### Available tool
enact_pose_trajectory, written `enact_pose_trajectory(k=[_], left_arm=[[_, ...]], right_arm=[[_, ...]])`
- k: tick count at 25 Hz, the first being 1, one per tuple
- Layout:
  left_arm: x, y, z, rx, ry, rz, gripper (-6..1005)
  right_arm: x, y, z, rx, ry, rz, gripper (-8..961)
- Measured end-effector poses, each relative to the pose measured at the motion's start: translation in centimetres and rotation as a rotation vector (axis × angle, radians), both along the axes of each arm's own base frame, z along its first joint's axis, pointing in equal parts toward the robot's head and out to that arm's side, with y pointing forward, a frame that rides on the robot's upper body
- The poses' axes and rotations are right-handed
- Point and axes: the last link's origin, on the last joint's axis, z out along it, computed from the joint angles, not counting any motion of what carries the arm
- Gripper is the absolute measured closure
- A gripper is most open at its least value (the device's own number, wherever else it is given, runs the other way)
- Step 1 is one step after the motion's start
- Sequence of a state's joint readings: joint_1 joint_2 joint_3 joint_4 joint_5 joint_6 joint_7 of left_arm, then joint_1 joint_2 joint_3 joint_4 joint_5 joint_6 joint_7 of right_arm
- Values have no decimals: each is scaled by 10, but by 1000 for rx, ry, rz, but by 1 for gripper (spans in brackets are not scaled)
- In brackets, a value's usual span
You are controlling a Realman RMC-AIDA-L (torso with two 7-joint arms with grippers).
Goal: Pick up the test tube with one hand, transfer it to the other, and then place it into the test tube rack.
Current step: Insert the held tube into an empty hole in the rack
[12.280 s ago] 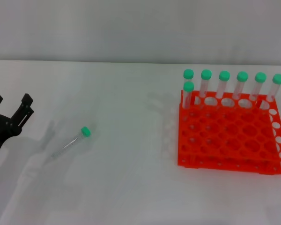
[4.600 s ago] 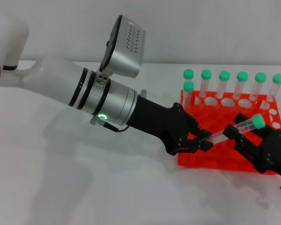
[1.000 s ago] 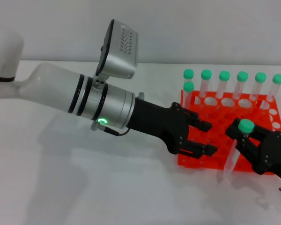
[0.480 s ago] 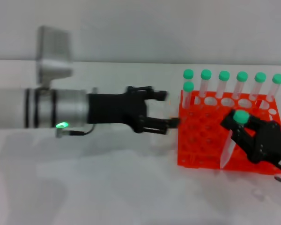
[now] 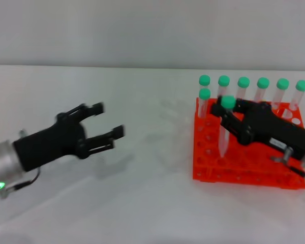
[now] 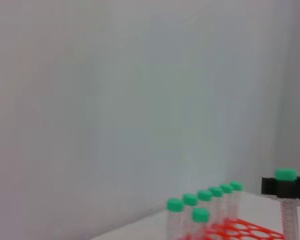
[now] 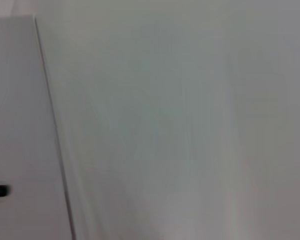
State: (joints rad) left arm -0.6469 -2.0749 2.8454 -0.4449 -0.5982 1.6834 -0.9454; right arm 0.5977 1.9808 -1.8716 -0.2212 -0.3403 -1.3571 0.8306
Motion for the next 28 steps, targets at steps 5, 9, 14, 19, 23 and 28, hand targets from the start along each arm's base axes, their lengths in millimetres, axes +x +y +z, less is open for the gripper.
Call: enact_pose_trajectory(k=[5, 9, 14, 19, 23, 28], left_arm=[[-31, -30, 9, 106, -34, 92, 106], [-50, -51, 16, 184, -66, 166, 106], [-61, -65, 21, 241, -96, 216, 106], [-65, -70, 24, 267, -109, 230, 106], [-66, -69, 27, 289, -113, 239, 106], [-65, -65, 27, 298, -108, 239, 106]], right_arm=[[-15, 25, -2, 24, -63, -7, 735], [-22, 41, 2, 65, -90, -30, 734], [-19, 51, 15, 126, -72, -71, 731], [-14, 57, 19, 161, -45, -135, 729], [-15, 56, 10, 155, -42, -160, 727], [-18, 54, 4, 146, -44, -163, 725]])
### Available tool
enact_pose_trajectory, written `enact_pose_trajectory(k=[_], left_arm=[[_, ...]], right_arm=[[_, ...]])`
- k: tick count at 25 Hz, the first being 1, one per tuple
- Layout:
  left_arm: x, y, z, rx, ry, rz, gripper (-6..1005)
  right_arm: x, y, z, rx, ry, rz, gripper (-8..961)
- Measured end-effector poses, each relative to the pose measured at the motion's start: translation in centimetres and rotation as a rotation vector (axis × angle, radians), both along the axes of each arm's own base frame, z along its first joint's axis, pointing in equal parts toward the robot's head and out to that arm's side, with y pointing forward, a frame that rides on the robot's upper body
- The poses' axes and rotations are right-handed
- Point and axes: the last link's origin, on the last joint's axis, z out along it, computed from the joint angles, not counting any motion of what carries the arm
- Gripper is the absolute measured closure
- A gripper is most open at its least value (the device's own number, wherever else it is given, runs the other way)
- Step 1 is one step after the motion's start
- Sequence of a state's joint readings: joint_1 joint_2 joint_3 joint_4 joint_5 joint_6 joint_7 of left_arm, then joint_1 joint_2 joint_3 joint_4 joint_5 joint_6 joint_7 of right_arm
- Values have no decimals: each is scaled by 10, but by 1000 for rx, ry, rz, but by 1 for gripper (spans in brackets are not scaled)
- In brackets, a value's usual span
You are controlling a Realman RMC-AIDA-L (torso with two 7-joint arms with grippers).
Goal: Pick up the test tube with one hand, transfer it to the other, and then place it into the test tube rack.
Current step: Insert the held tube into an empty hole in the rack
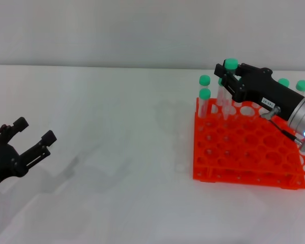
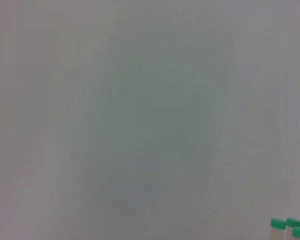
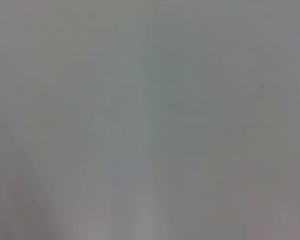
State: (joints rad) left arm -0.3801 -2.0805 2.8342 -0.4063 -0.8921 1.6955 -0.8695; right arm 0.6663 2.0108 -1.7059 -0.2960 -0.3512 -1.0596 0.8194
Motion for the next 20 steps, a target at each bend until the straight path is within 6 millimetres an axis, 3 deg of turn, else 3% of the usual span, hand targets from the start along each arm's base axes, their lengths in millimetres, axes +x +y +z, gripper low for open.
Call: enact_pose_trajectory(k=[20], left_arm=[[-3, -11, -8, 35, -18, 10, 106]], right_arm=[[-13, 15, -9, -6, -38, -35, 716]])
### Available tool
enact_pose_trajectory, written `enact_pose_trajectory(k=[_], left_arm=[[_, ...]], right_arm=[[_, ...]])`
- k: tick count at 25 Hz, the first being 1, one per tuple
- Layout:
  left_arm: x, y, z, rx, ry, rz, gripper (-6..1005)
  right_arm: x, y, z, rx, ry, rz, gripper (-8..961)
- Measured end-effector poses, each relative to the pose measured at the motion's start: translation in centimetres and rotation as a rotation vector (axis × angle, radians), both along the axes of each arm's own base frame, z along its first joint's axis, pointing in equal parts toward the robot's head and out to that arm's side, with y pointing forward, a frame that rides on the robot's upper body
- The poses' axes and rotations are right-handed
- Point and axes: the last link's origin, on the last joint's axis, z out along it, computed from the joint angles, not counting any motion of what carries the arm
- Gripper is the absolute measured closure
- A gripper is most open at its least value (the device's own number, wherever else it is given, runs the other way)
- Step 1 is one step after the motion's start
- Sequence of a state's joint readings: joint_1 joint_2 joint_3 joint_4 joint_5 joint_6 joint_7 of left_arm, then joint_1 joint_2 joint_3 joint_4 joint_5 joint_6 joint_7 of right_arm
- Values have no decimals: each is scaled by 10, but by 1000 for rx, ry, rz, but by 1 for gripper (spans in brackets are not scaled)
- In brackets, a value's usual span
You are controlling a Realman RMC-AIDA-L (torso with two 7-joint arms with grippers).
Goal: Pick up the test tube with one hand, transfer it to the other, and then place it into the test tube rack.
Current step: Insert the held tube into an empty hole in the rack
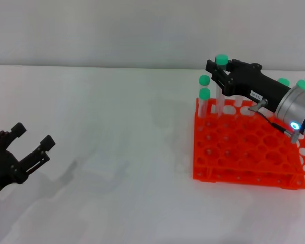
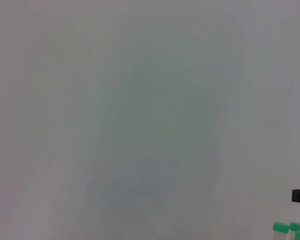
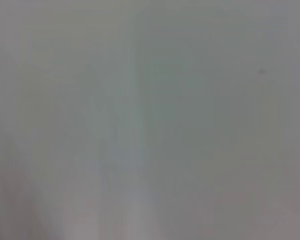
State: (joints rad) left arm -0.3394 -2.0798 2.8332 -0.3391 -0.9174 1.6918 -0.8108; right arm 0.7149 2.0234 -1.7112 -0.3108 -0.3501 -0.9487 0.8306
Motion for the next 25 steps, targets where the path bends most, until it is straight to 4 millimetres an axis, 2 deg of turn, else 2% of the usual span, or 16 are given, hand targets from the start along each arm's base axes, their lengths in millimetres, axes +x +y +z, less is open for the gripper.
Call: enact_pose_trajectory(k=[25], left_arm=[[2, -1, -13, -15, -14, 8, 106]], right_arm=[[-1, 8, -7, 15, -87, -18, 704]])
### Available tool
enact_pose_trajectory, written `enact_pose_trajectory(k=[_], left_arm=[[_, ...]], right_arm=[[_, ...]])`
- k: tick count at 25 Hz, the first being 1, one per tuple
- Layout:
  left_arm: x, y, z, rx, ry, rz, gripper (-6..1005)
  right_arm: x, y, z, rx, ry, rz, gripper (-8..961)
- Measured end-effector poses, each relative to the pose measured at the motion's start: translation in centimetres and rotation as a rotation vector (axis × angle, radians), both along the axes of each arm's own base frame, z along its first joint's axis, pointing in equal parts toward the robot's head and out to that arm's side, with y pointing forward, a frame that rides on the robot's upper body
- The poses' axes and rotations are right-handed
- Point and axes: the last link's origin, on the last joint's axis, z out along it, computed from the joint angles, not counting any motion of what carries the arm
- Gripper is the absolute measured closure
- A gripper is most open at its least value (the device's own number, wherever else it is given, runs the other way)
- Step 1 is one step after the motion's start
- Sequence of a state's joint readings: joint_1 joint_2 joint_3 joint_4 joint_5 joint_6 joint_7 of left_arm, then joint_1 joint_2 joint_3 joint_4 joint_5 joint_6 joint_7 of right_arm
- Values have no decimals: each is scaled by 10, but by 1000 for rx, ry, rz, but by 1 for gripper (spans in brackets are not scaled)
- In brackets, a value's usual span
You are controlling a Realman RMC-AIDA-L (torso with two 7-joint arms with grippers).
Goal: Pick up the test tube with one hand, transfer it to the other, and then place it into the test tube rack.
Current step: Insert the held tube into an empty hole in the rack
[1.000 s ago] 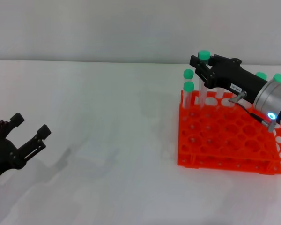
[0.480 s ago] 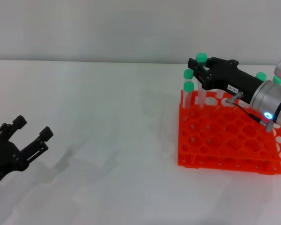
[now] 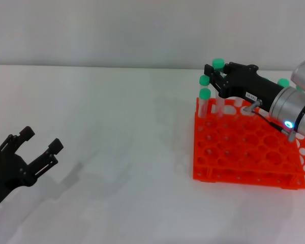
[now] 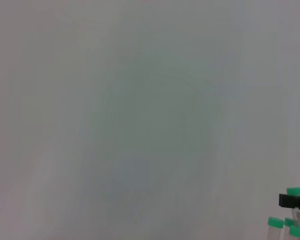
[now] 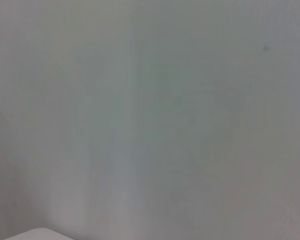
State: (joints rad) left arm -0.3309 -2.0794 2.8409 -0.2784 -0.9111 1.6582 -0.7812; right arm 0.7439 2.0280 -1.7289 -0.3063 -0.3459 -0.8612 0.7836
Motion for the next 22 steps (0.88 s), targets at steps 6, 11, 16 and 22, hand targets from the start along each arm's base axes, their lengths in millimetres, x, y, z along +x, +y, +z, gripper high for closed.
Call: enact_pose_trajectory(k=[6, 11, 16, 22], left_arm=[[0, 0, 0, -2, 0, -2, 106], [0, -1, 0, -2, -1, -4, 106], [1, 0, 0, -2, 0, -7, 106], [2, 2, 0, -3, 3, -10, 106]], right_arm=[[-2, 3, 0, 2, -11, -1, 702], [1, 2, -2, -2, -24, -13, 699], [4, -1, -5, -17, -32, -15, 697], [7, -2, -5, -17, -36, -25, 694]])
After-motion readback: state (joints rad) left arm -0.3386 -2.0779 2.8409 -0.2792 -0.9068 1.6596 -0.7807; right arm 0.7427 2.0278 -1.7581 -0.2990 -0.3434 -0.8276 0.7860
